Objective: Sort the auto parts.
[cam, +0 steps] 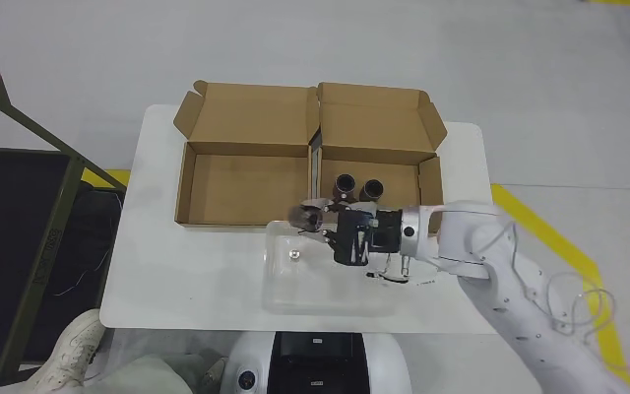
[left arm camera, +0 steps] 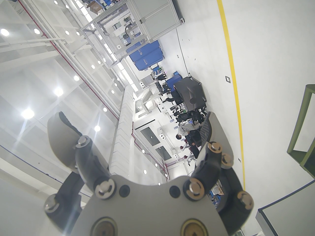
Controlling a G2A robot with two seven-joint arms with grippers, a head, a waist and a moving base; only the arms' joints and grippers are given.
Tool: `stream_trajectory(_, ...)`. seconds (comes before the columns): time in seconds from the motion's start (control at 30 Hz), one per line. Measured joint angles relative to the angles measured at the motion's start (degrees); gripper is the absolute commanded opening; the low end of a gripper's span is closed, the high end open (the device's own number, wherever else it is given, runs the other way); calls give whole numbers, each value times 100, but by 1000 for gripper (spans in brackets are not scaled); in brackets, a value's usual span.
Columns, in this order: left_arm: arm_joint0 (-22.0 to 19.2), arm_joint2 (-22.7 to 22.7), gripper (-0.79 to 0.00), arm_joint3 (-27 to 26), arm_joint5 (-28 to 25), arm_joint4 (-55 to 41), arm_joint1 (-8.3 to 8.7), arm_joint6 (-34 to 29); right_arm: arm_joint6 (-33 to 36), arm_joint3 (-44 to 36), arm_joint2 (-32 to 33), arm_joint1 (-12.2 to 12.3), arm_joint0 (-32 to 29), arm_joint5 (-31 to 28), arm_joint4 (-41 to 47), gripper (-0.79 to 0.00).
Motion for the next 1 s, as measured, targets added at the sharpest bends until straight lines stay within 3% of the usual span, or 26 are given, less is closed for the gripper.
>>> stream_trajectory(0.5,0,0,0,0,0,0,0,0,-1296,-719,1105,126,-591,253,-322,-785)
stream_trajectory(0.73,0,0,0,0,0,0,0,0,-1735,-799,1270,139,-775,353,-507,-785)
stream_trajectory(1.0,0,0,0,0,0,0,0,0,-1782,-809,1275,138,-840,424,-568,-785)
